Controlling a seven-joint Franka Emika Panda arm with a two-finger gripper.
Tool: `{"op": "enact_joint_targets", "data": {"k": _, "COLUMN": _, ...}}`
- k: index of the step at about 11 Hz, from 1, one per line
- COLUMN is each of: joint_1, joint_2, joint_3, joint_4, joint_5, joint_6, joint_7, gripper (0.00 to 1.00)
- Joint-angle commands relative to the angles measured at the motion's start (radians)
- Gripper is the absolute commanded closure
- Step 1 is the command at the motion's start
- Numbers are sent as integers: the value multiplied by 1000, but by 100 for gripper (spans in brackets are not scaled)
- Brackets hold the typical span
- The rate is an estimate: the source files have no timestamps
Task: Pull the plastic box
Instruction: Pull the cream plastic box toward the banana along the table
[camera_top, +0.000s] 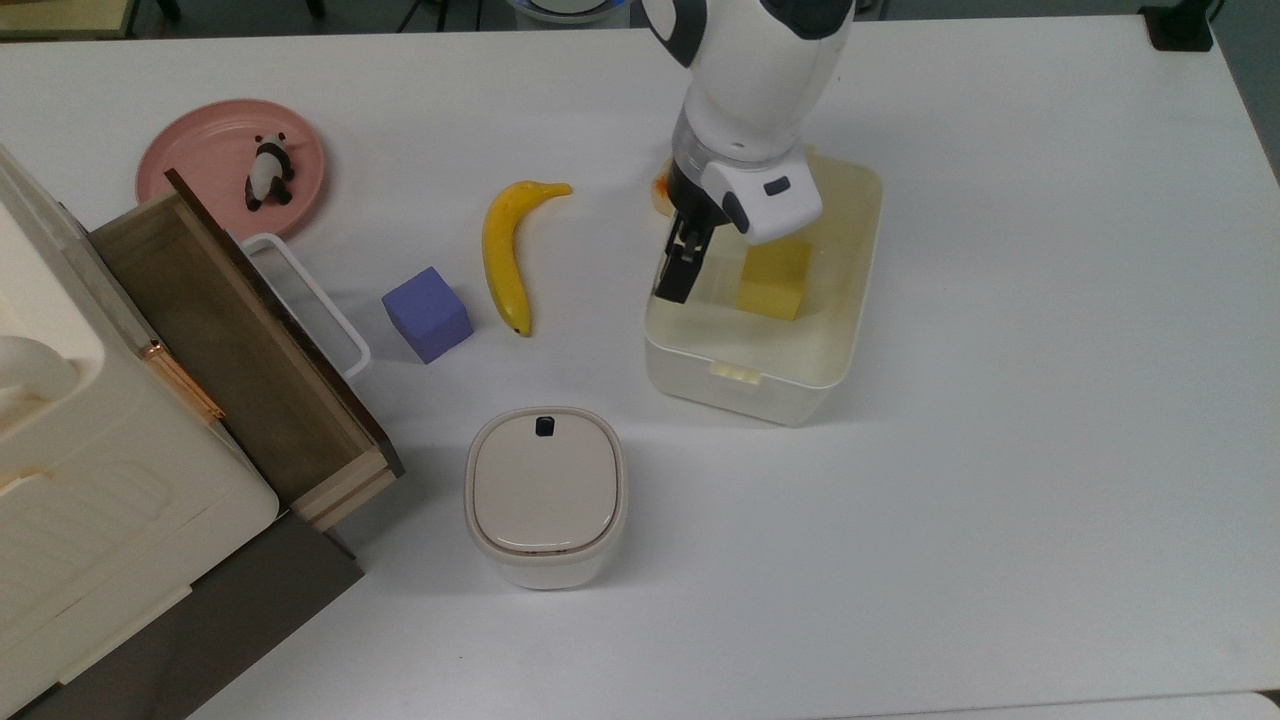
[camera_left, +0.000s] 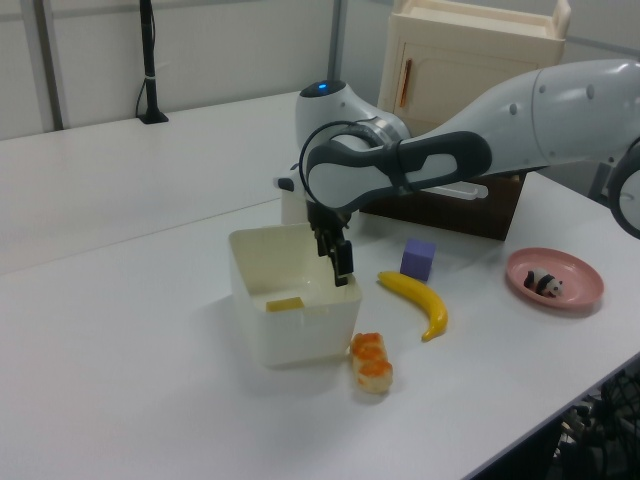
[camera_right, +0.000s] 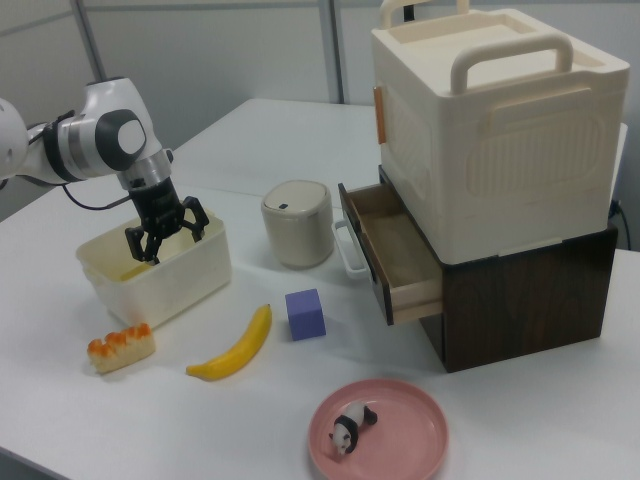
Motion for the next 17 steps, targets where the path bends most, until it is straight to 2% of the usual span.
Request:
{"op": "enact_joint_targets", "data": {"k": 1, "joint_1": 8, "joint_2": -61, "joint_3": -50, "joint_4": -56, "joint_5": -14, "joint_6": -25, "joint_7": -97, "gripper": 0}}
{"op": "enact_joint_targets", "data": {"k": 5, "joint_1": 9, "joint_2": -89, "joint_3": -88, "joint_4": -70, "joint_5": -15, "joint_6": -62, "joint_7": -158, "gripper": 0}}
{"op": "enact_joint_targets", "data": {"k": 8, "joint_1": 15, "joint_2": -90, "joint_3": -90, "joint_4": -60, "joint_5": -12, "joint_6": -68, "joint_7": -108, "gripper": 0}}
{"op": "enact_joint_targets", "data": {"k": 10, "joint_1": 21, "joint_2": -89, "joint_3": -89, "joint_4": -25, "joint_5": 0, "joint_6": -66, "joint_7": 40, "gripper": 0}}
{"op": "enact_joint_targets", "data": {"k": 13, "joint_1": 24, "joint_2": -118, "joint_3": -79, "joint_4": 22, "joint_5": 42, "joint_6": -85, "joint_7": 356, "gripper": 0}}
{"op": "enact_joint_targets", "data": {"k": 15, "joint_1": 21, "joint_2": -142, "joint_3": -79, "joint_4": 88, "joint_5": 68, "joint_6": -173, "joint_7": 584, "gripper": 0}}
{"op": "enact_joint_targets", "data": {"k": 17, "joint_1": 11, "joint_2": -174, "joint_3": -79, "joint_4": 127, "joint_5": 78, "joint_6": -247, "joint_7": 757, "gripper": 0}}
